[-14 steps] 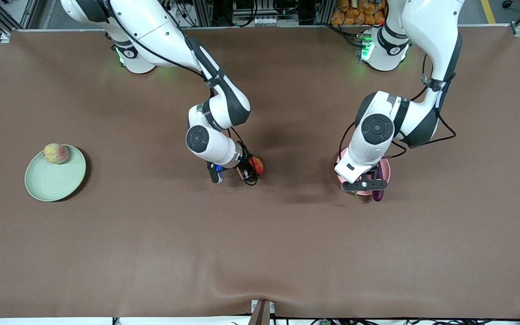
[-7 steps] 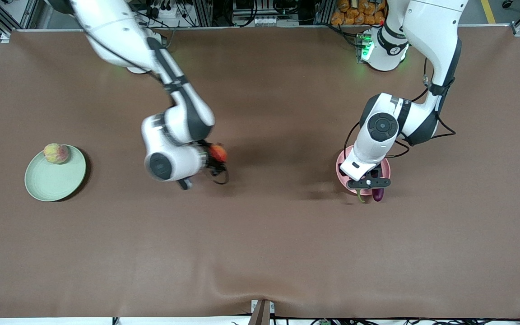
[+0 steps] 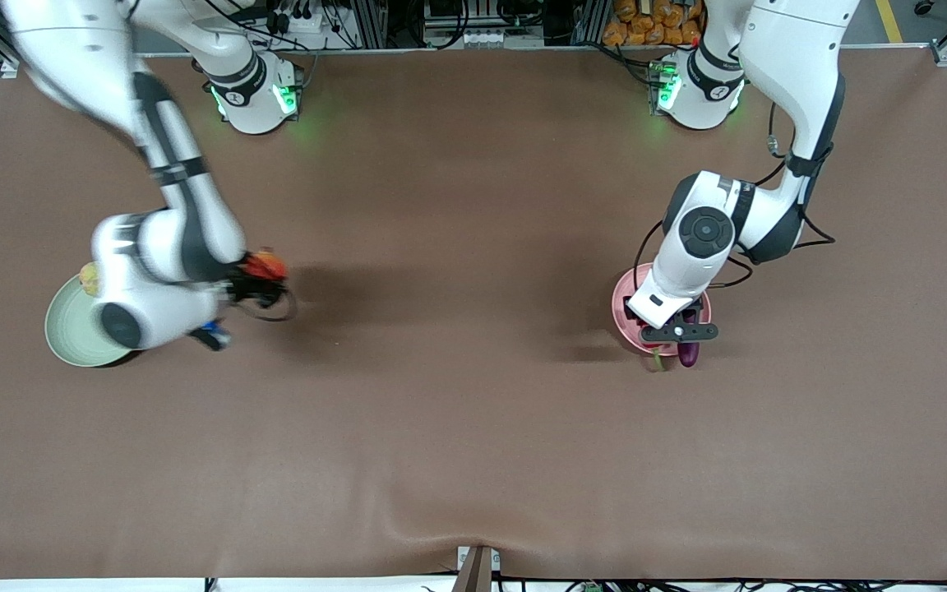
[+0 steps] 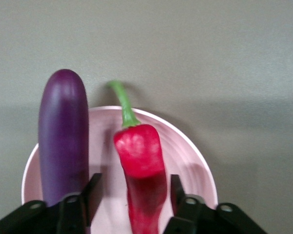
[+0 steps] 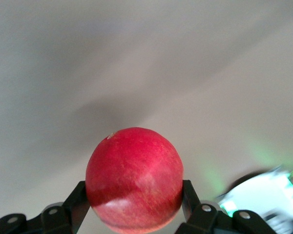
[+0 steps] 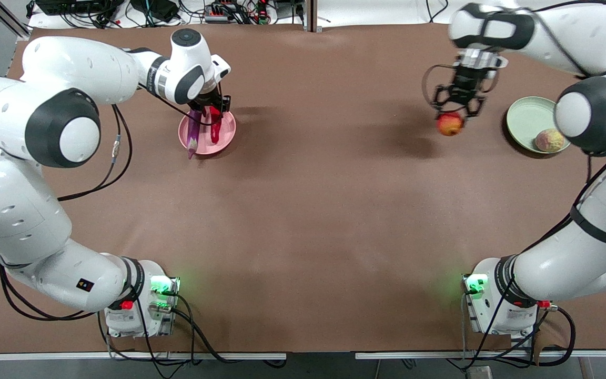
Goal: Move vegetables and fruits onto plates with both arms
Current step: 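Place the apple on the green plate while the left gripper places the chili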
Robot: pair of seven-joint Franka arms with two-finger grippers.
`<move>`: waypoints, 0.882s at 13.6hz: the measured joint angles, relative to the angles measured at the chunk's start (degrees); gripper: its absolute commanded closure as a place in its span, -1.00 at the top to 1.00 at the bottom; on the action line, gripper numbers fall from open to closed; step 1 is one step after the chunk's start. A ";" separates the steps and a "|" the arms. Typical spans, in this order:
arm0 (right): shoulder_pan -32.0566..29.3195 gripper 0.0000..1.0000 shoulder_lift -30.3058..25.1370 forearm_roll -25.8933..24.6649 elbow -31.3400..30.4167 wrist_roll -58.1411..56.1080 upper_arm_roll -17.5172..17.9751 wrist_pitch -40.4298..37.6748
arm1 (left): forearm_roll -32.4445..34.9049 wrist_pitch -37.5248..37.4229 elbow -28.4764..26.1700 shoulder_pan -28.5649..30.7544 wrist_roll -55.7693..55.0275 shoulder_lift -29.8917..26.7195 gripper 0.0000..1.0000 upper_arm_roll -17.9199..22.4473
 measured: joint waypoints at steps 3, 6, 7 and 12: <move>-10.71 -1.00 -0.57 -7.17 1.48 -18.51 -0.13 -0.55 | 0.00 0.44 -0.05 0.13 0.44 -0.07 1.00 -0.04; -15.71 -1.00 -0.01 -14.24 4.90 -28.80 -0.06 0.52 | 0.02 0.45 0.10 0.10 1.78 -1.18 1.00 -0.13; -16.86 -1.00 0.81 -14.81 6.66 -31.74 -0.04 0.67 | 0.02 0.24 0.21 0.13 2.87 -2.06 1.00 -0.11; -18.64 1.00 5.00 -15.11 12.54 -34.72 0.11 0.70 | 0.02 -12.72 5.36 1.20 6.61 -7.91 1.00 0.03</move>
